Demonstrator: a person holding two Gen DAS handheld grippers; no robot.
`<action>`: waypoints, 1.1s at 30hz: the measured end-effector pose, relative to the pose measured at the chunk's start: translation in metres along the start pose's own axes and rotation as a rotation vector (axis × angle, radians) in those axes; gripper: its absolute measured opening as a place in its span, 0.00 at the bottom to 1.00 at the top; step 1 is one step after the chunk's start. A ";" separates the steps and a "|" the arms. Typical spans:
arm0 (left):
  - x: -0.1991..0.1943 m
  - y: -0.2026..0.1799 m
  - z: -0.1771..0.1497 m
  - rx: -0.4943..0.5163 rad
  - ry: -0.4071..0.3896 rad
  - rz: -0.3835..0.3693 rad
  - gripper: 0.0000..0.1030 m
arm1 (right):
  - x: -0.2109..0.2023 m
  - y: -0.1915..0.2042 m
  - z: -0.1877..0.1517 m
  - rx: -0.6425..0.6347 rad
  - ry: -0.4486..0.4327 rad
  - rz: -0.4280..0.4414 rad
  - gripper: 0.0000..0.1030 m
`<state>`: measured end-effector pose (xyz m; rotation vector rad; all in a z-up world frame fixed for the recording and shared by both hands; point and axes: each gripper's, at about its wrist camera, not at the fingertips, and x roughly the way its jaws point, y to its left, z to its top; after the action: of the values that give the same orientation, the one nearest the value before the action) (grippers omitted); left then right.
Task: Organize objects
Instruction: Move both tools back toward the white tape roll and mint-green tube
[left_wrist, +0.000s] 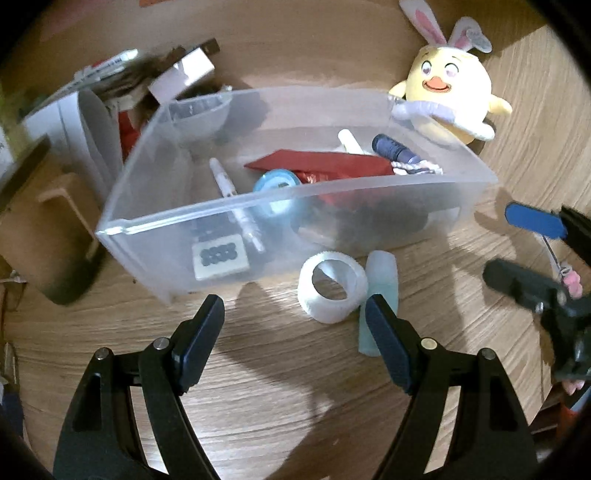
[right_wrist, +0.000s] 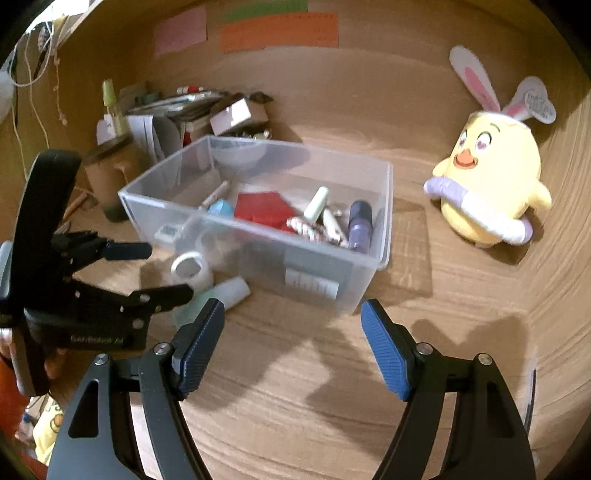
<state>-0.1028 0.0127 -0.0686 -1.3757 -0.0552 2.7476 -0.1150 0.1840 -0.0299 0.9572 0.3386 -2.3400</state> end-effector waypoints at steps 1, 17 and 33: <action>0.001 0.001 0.000 -0.005 0.005 -0.007 0.76 | 0.002 0.000 -0.002 0.002 0.010 0.002 0.71; -0.005 0.007 -0.003 -0.067 -0.008 -0.082 0.40 | 0.042 0.019 0.000 0.061 0.118 0.133 0.72; -0.046 0.037 -0.020 -0.119 -0.122 -0.012 0.40 | 0.068 0.055 0.007 -0.047 0.138 0.103 0.53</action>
<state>-0.0604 -0.0275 -0.0462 -1.2265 -0.2361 2.8573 -0.1248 0.1085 -0.0735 1.0895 0.3877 -2.1695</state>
